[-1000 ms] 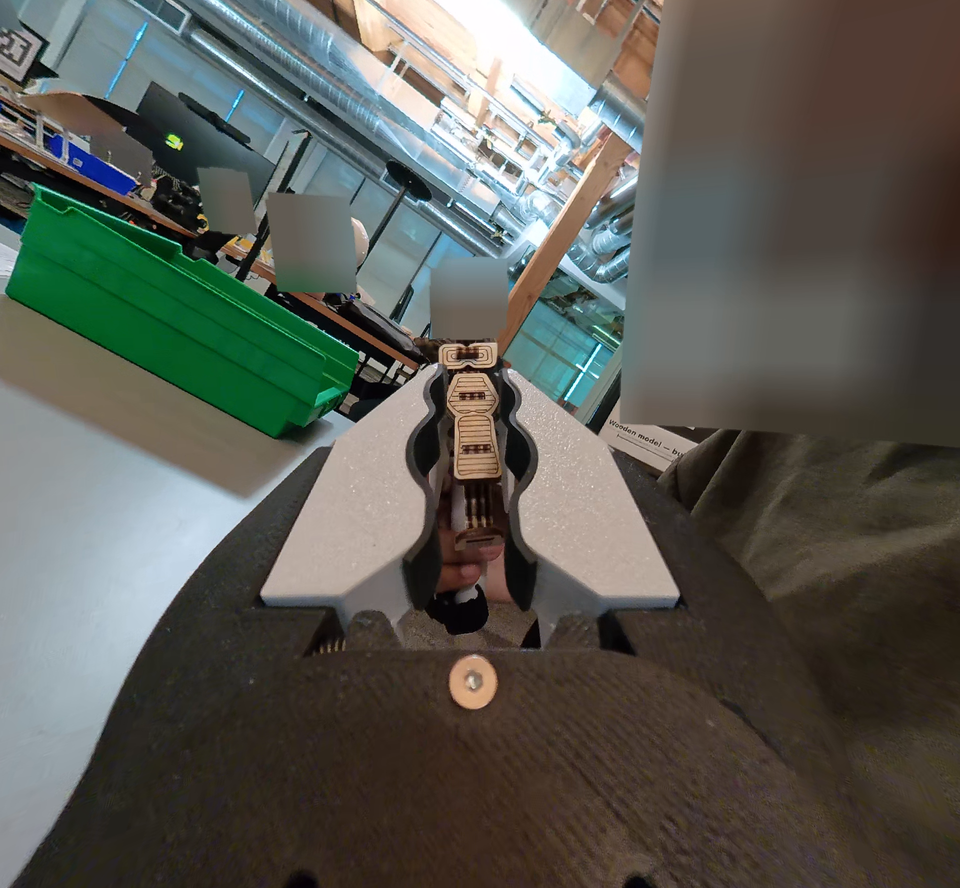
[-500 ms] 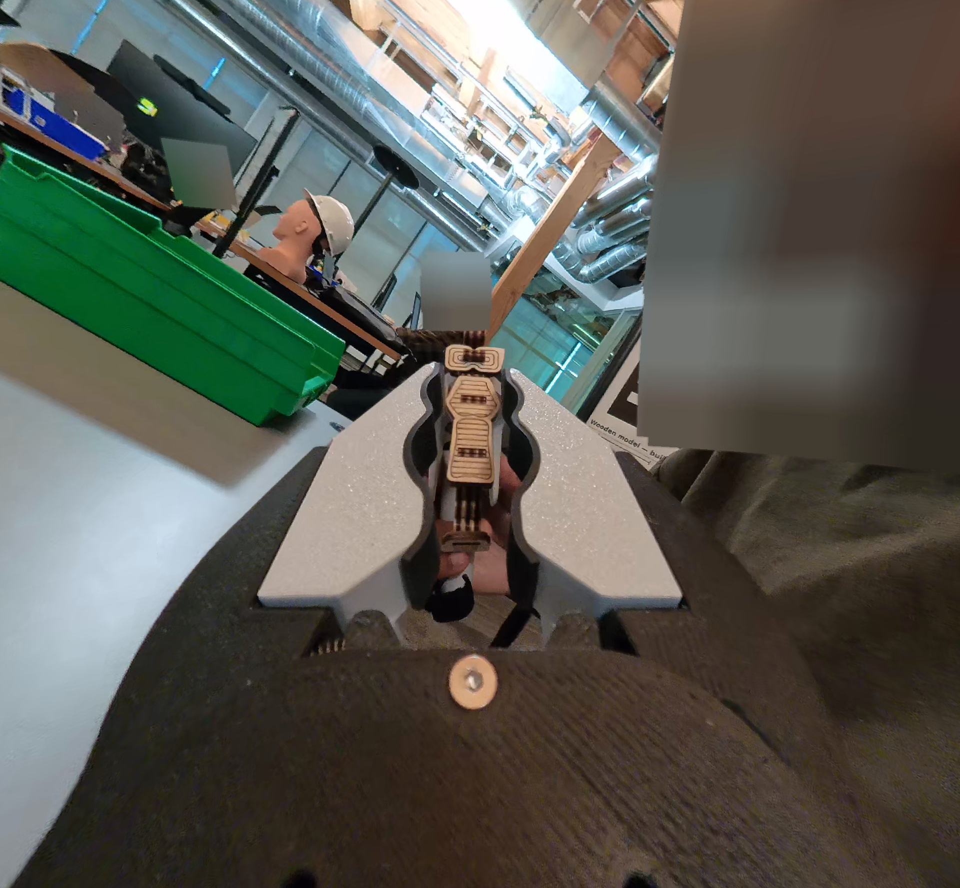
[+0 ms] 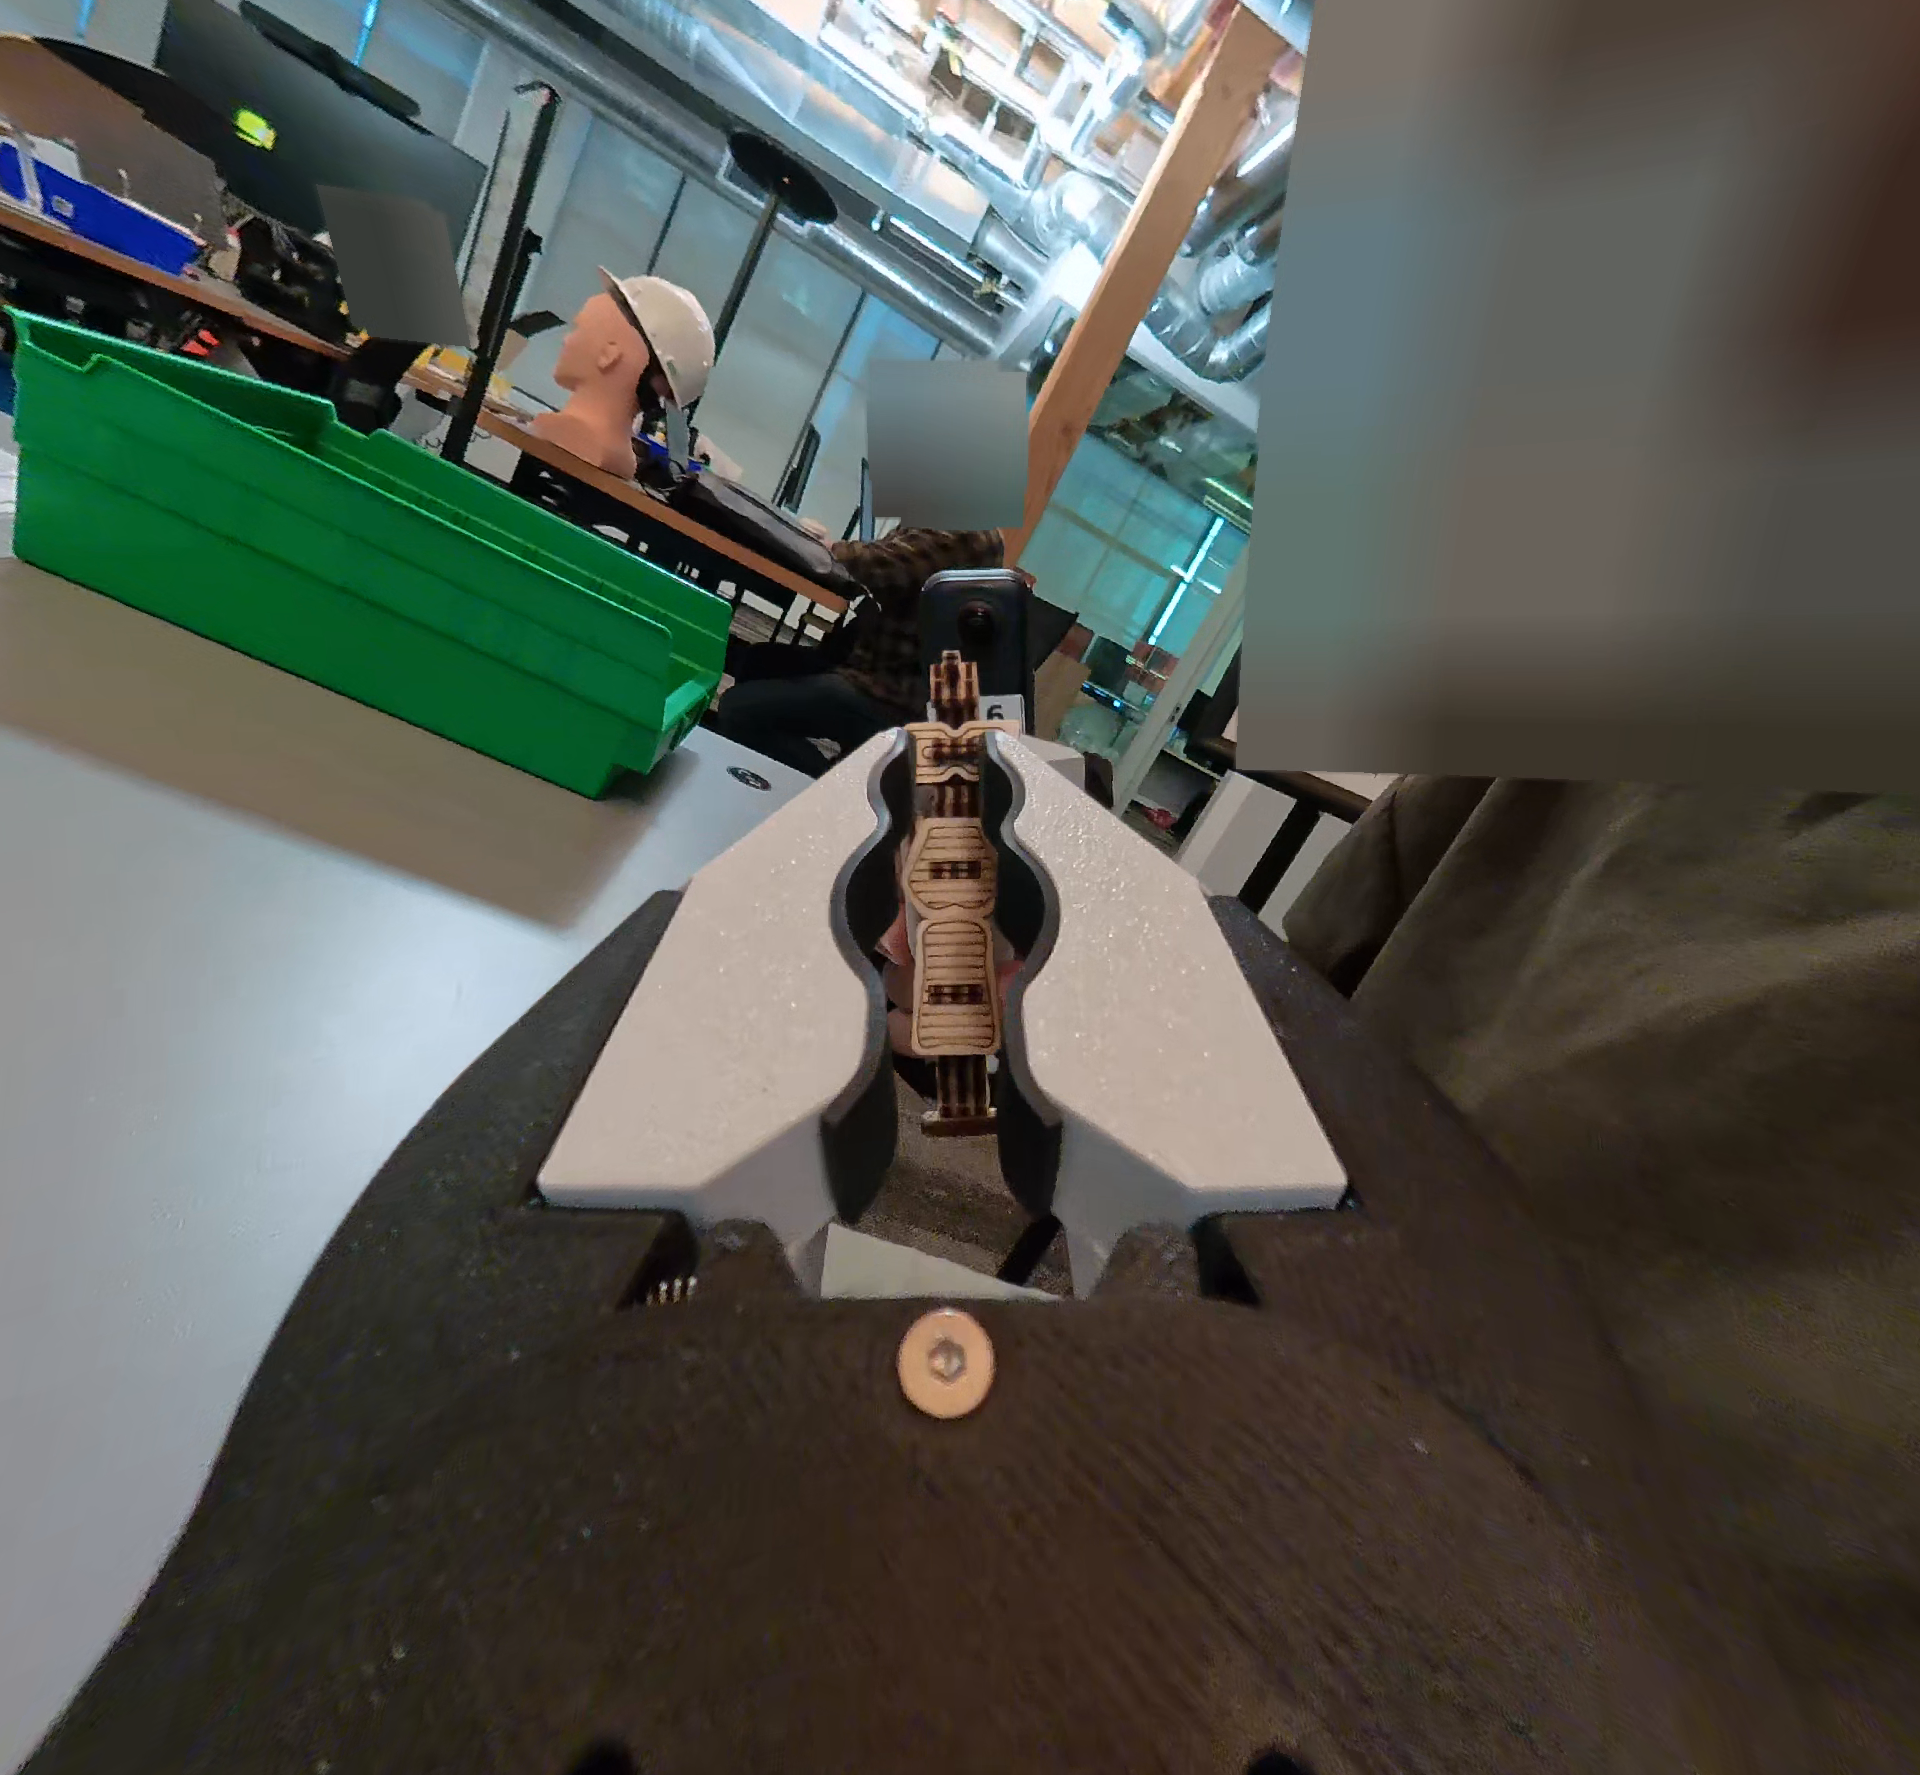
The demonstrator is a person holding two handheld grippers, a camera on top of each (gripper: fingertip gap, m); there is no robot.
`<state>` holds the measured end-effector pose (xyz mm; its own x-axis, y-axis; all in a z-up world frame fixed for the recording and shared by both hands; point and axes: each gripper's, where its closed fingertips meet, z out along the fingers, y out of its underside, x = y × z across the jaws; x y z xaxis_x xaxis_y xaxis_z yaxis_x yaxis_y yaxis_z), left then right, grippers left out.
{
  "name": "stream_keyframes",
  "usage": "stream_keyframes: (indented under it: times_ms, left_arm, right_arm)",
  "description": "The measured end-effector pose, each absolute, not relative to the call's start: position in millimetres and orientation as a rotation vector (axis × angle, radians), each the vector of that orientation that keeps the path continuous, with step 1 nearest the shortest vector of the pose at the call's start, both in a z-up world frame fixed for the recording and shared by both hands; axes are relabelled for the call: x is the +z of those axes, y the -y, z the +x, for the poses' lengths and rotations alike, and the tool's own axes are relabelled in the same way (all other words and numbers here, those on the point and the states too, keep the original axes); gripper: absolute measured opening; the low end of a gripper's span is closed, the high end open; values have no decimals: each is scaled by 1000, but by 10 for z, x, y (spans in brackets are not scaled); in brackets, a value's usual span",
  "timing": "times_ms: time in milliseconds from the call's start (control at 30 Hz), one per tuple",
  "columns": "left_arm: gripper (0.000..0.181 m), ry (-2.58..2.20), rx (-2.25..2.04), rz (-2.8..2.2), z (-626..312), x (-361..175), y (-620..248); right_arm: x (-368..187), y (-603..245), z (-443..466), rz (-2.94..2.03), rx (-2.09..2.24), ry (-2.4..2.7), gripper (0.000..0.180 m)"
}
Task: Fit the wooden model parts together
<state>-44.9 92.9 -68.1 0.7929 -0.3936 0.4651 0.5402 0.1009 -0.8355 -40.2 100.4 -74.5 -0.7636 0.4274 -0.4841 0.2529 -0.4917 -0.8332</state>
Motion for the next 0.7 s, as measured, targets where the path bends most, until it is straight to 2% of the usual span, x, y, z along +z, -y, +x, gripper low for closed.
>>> stream_keyframes:
  times_ms: [300,700]
  left_arm:
    - [5,126,-760,-1325,-435,-734,-919]
    - [11,140,-831,-1342,-437,-781,-927]
  right_arm:
    - [-816,-993,-405,-1066,2434,1580,7]
    - [-858,-972,-392,-1065,2386,1645,7]
